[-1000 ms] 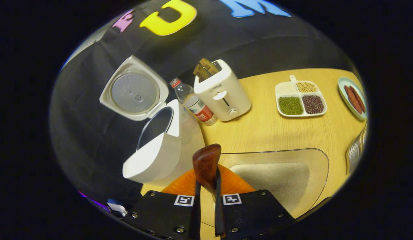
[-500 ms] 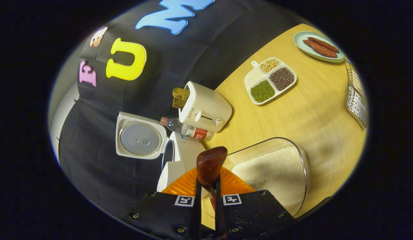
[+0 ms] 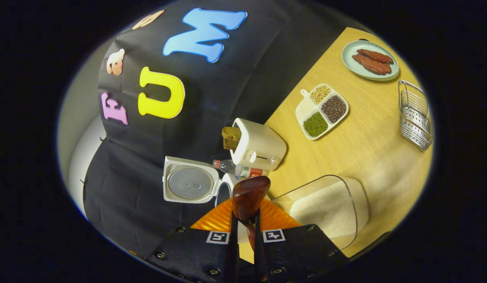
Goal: Close the left gripper, press the button to open the rice cooker; take a wooden spoon from the chopstick holder with the right hand, scoop a spoonful of rice and pour it into the rice cooker, then put the wooden spoon back into the chopstick holder.
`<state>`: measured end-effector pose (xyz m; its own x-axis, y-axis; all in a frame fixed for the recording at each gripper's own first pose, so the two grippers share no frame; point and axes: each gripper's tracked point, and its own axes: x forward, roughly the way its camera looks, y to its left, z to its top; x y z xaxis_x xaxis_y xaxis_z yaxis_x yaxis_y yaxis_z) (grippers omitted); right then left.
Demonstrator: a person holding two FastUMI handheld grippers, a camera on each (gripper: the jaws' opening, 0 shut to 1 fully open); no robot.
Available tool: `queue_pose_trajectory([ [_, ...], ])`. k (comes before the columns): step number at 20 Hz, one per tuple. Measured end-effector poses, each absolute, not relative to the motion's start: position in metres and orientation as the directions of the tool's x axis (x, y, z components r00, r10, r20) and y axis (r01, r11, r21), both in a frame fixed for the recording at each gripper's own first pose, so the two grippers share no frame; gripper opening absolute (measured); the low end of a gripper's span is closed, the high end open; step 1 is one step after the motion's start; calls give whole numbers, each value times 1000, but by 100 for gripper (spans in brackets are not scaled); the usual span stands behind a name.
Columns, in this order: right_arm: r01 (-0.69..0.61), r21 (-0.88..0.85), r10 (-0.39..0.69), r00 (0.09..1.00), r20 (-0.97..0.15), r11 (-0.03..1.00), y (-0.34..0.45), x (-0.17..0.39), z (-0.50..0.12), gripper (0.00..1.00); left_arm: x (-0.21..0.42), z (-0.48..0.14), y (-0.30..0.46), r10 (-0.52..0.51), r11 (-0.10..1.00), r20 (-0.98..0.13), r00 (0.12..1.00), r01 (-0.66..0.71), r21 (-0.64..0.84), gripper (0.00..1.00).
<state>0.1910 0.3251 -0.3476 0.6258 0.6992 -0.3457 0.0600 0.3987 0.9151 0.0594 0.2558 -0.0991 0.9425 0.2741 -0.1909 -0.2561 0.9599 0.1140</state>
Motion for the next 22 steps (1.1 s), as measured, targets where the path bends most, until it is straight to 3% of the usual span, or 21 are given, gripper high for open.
queue_pose_trajectory([
  [3,-17,937,730,632,-259,348,354,202,-297,17,58,-105,268,286,956,-187,940,-268,116,94],
  [6,-98,944,761,620,-190,315,398,214,-258,16,51,-100,279,307,950,-181,934,-290,116,82],
  [10,-201,913,789,587,-179,356,464,231,-235,16,45,-100,295,344,938,-177,922,-327,118,82],
  [18,-503,627,784,536,-313,594,587,253,-278,17,34,-104,321,410,911,-185,893,-388,140,82],
  [22,-643,436,776,503,-380,630,625,251,-300,17,28,-112,333,441,896,-195,876,-420,142,82],
])
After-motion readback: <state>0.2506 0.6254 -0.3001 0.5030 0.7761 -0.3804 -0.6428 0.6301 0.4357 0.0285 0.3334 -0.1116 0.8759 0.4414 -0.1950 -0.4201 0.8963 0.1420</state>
